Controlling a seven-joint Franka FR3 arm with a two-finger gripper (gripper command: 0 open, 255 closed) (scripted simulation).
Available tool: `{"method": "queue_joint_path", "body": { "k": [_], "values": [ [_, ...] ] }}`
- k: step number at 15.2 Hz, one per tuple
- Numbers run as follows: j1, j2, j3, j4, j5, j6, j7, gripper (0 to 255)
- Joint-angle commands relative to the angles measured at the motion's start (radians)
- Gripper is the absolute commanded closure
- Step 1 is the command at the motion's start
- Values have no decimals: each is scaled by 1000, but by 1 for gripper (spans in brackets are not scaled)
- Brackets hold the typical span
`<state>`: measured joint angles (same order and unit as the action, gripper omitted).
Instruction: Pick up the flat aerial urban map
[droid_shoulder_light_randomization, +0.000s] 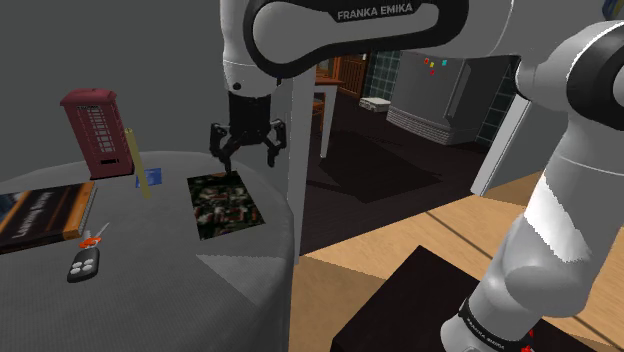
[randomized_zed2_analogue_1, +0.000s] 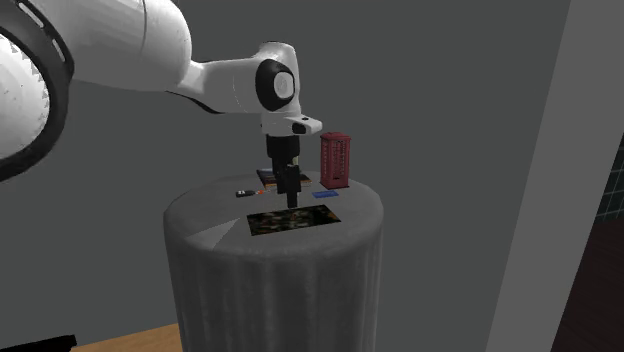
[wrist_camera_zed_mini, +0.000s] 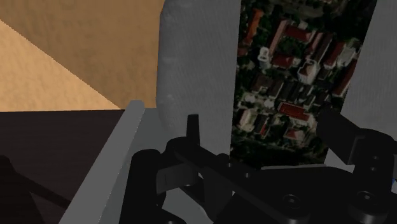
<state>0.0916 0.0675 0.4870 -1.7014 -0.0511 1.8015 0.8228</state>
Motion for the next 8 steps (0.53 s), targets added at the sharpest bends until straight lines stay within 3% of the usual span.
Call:
{"method": "queue_joint_path", "body": {
  "k": [1,4,8],
  "values": [
    [28,101,16,99,-50,-25,64,0],
    [90,250,21,255,-120,-71,144,0],
    [93,259,16,224,-123,-33,150,0]
  ]
}}
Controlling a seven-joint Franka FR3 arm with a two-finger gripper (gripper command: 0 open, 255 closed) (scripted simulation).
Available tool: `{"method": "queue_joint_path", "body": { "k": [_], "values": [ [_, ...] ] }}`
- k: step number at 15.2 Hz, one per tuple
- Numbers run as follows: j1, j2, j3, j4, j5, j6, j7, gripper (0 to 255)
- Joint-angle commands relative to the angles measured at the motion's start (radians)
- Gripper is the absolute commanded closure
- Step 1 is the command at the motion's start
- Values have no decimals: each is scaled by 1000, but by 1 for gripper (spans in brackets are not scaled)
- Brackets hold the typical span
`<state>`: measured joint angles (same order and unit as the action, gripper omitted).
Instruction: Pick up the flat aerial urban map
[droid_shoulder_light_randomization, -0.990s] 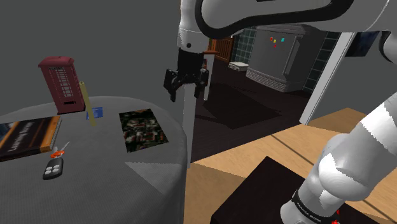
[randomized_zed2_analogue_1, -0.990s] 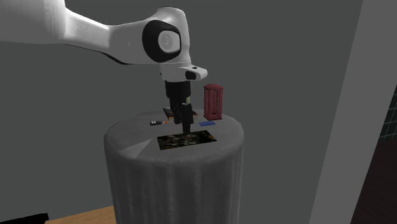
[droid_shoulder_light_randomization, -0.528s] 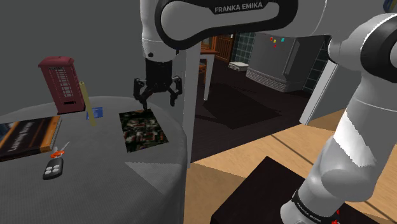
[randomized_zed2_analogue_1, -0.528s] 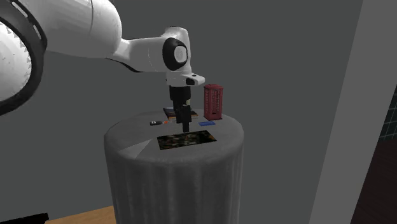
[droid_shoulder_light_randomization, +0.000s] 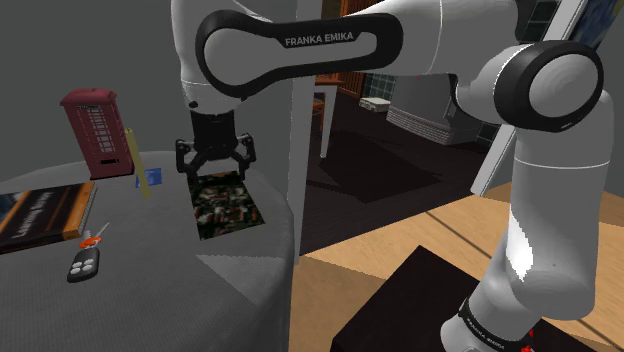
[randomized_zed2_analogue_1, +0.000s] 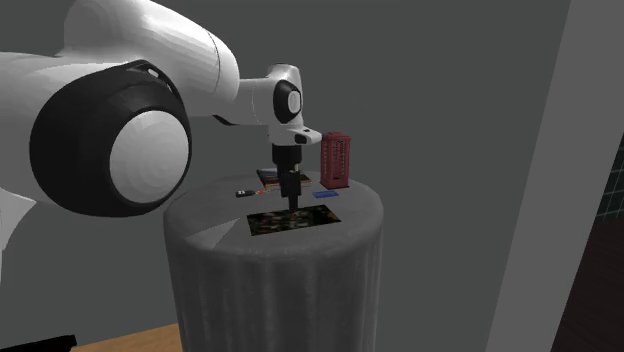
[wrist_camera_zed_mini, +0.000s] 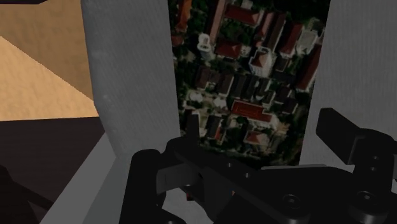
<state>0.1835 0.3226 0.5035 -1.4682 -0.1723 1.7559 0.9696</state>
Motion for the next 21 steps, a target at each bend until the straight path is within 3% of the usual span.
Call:
{"method": "queue_joint_path", "body": {
  "k": [1,6,7,16,21],
  "values": [
    [0,3,-1,-23,-2,26,4,0],
    [-4,6,-3,-68,-5,73,7,0],
    [-4,6,-3,-67,-5,72,7,255],
    [-4,6,-3,-68,-5,73,7,255],
    [1,4,0,-4,-2,7,3,255]
  ]
}}
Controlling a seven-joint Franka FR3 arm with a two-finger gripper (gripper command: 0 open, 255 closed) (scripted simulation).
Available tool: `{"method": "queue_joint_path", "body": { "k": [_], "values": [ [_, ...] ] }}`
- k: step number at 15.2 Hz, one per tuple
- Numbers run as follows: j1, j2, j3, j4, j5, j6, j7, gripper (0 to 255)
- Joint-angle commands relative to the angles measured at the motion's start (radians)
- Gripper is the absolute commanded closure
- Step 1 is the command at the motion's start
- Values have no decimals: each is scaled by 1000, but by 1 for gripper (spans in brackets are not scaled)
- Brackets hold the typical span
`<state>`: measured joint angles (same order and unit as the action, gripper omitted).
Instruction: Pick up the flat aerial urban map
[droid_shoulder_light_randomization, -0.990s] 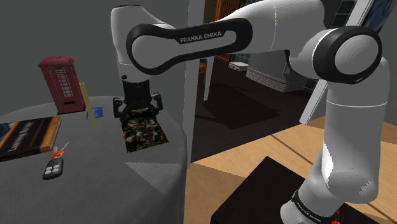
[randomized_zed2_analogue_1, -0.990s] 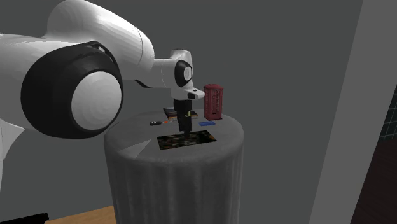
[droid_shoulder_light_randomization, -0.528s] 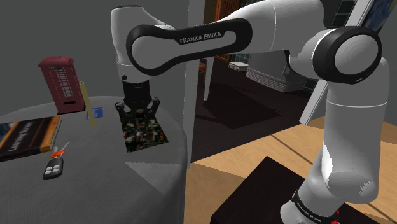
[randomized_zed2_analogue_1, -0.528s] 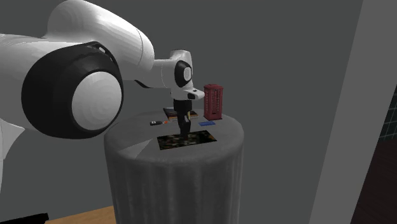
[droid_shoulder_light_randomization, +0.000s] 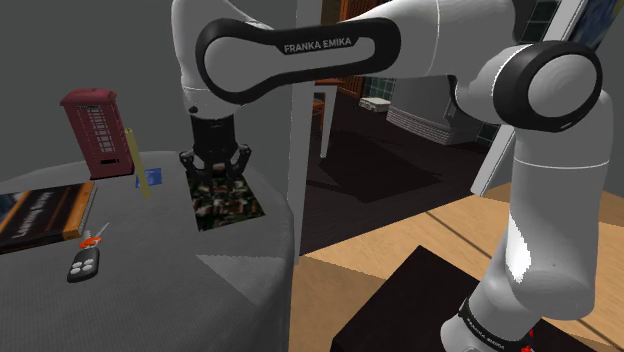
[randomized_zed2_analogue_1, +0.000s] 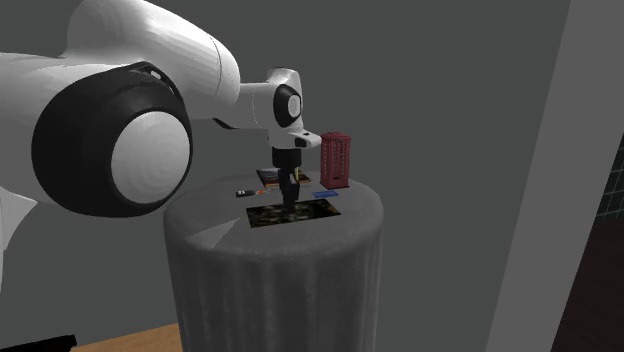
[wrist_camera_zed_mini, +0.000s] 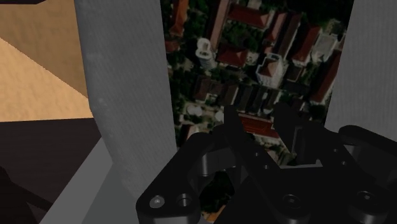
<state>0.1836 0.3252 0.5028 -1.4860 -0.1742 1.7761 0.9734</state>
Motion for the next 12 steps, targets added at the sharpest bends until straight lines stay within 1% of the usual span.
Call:
{"method": "queue_joint_path", "body": {
  "k": [1,10,12],
  "values": [
    [3,1,1,28,0,-27,-1,255],
    [22,19,4,175,-6,-157,-4,255],
    [22,19,4,177,-7,-159,-4,255]
  ]
}}
